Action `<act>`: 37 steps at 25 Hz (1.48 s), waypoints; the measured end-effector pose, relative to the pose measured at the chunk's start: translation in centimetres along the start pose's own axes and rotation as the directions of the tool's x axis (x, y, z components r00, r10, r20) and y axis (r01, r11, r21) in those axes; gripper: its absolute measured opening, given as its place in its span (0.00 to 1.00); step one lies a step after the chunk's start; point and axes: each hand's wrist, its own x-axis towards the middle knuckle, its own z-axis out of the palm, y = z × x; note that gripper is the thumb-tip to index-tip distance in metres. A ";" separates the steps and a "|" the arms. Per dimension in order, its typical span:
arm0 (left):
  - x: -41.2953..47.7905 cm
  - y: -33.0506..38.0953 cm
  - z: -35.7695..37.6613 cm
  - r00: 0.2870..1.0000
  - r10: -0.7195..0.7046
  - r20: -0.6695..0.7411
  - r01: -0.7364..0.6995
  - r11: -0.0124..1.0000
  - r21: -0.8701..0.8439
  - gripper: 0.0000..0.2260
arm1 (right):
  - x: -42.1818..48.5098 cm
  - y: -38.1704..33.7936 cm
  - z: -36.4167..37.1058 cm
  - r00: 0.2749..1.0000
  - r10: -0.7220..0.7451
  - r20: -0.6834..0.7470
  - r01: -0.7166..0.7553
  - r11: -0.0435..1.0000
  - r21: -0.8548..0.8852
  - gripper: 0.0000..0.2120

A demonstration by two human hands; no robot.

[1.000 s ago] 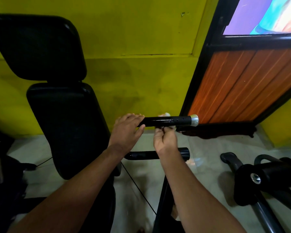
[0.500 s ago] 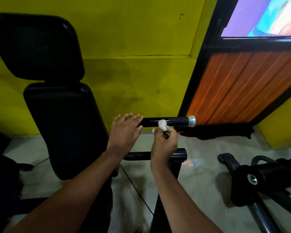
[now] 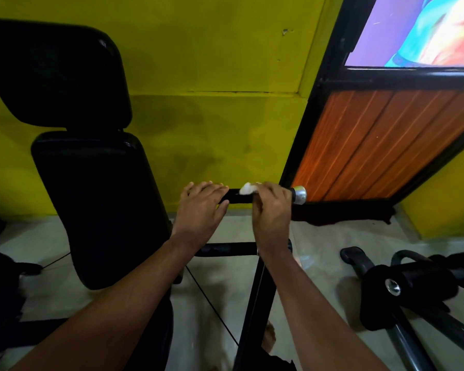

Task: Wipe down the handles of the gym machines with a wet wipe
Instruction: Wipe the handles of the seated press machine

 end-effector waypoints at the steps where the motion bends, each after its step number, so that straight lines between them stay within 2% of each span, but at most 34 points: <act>1: 0.1 0.1 0.0 1.000 -0.001 0.007 0.001 1.000 -0.007 0.15 | 0.3 -0.4 -0.1 0.999 0.036 0.031 -0.035 0.999 -0.035 0.09; 2: 0.2 0.2 0.0 1.000 -0.006 0.012 0.006 1.000 -0.014 0.15 | 0.5 -1.0 -0.2 0.995 0.028 0.094 -0.021 0.997 -0.079 0.09; 3: 0.2 0.3 0.0 1.000 -0.013 0.017 0.013 1.000 -0.022 0.15 | 0.7 -1.6 -0.3 0.980 -0.059 0.190 0.080 0.991 -0.107 0.10; 5: 0.1 0.5 0.0 0.999 -0.011 0.033 0.012 0.999 -0.030 0.15 | 1.6 -1.1 -0.7 0.888 -0.252 0.385 0.325 0.935 -0.139 0.12; 6: 0.0 0.5 0.0 0.999 0.000 0.036 0.001 1.000 -0.029 0.15 | 2.3 -0.6 -1.4 0.875 -0.232 0.424 0.327 0.930 -0.167 0.12; 8: 0.0 0.4 -0.1 0.999 0.007 0.035 -0.006 0.999 -0.032 0.16 | 3.5 0.3 -2.6 0.937 -0.032 0.349 0.132 0.955 -0.267 0.11; 9: 0.0 0.5 -0.1 0.999 0.002 0.037 -0.001 0.999 -0.035 0.16 | 3.7 0.5 -3.1 0.950 0.012 0.312 0.079 0.957 -0.279 0.12; 10: 0.1 0.6 -0.2 0.999 -0.004 0.043 0.006 0.999 -0.033 0.16 | 3.6 0.5 -3.3 0.943 -0.015 0.333 0.106 0.961 -0.256 0.13; 12: 0.2 1.0 -0.4 0.998 -0.009 0.055 0.010 1.000 -0.018 0.16 | 3.3 0.4 -3.7 0.901 -0.152 0.407 0.250 0.947 -0.201 0.14; 13: 0.3 1.2 -0.4 0.998 -0.010 0.055 0.011 1.000 -0.017 0.16 | 3.5 0.7 -3.9 0.904 -0.151 0.399 0.247 0.948 -0.201 0.14; 15: 0.3 1.4 -0.3 0.998 -0.020 0.052 0.022 1.000 -0.021 0.16 | 4.1 1.0 -3.8 0.941 -0.026 0.337 0.113 0.964 -0.241 0.11; 16: 0.3 1.5 -0.3 0.998 -0.026 0.049 0.027 0.999 -0.017 0.15 | 4.3 0.7 -3.6 0.928 -0.012 0.371 0.110 0.964 -0.243 0.10; 18: 0.3 1.8 -0.5 0.999 -0.025 0.048 0.026 1.000 -0.008 0.15 | 4.3 -0.1 -3.0 0.865 -0.131 0.484 0.265 0.939 -0.219 0.10; 19: 0.3 1.9 -0.7 0.998 -0.023 0.055 0.024 1.000 -0.009 0.15 | 4.5 0.1 -3.0 0.853 -0.147 0.501 0.296 0.926 -0.234 0.11; 21: 0.2 2.0 -0.9 0.997 -0.023 0.075 0.024 1.000 -0.013 0.16 | 5.0 1.3 -3.8 0.912 -0.033 0.409 0.168 0.939 -0.299 0.14; 23: -0.1 1.8 -0.8 0.997 -0.030 0.065 0.031 0.999 -0.015 0.16 | 3.6 2.1 -4.6 0.951 -0.002 0.310 0.090 0.958 -0.271 0.15; 25: 0.0 1.6 -0.8 0.999 -0.023 0.041 0.023 1.000 -0.014 0.17 | 1.6 2.0 -4.7 0.985 -0.035 0.167 0.058 0.989 -0.137 0.13; 26: 0.2 1.6 -0.7 0.999 -0.020 0.031 0.020 1.000 -0.016 0.17 | 1.0 1.9 -4.5 0.997 -0.002 0.075 0.005 0.999 -0.041 0.11; 28: 0.5 1.8 -0.6 0.999 -0.031 0.018 0.032 0.999 -0.021 0.17 | -0.2 2.0 -3.0 0.994 0.106 -0.038 -0.100 0.986 0.134 0.09; 29: 0.4 2.0 -0.6 0.999 -0.034 0.021 0.034 0.999 -0.020 0.17 | -0.5 1.8 -2.3 0.968 0.234 -0.089 -0.207 0.948 0.243 0.08; 30: 0.2 2.0 -0.5 0.999 -0.029 0.028 0.030 0.999 -0.019 0.17 | -0.8 1.3 -1.6 0.884 0.452 -0.119 -0.372 0.834 0.407 0.09; 31: 0.0 1.9 -0.5 0.999 -0.023 0.034 0.024 1.000 -0.020 0.18 | -1.1 0.4 -1.0 0.710 0.701 -0.071 -0.532 0.599 0.598 0.10; 32: -0.3 1.8 -0.6 0.999 -0.017 0.033 0.018 1.000 -0.020 0.19 | -1.3 -0.7 -0.5 0.486 0.868 0.104 -0.603 0.247 0.758 0.10; 33: -0.3 1.7 -0.7 0.999 -0.006 0.031 0.007 1.000 -0.018 0.20 | -1.3 -1.5 -0.1 0.317 0.893 0.318 -0.551 -0.099 0.828 0.10; 34: -0.1 1.6 -0.8 1.000 0.007 0.029 -0.007 1.000 -0.010 0.20 | -0.9 -1.6 0.2 0.243 0.842 0.481 -0.439 -0.347 0.829 0.09; 35: 0.1 1.5 -0.9 0.999 0.018 0.028 -0.018 1.000 -0.001 0.20 | -0.2 -1.2 0.5 0.227 0.778 0.586 -0.346 -0.499 0.795 0.10; 36: 0.3 1.5 -1.0 0.999 0.020 0.028 -0.020 1.000 0.001 0.19 | 0.6 -0.7 0.4 0.244 0.722 0.647 -0.314 -0.573 0.757 0.11; 37: 0.4 1.6 -0.9 0.999 0.013 0.030 -0.013 1.000 -0.002 0.18 | 1.1 -0.2 0.4 0.277 0.680 0.679 -0.327 -0.597 0.732 0.11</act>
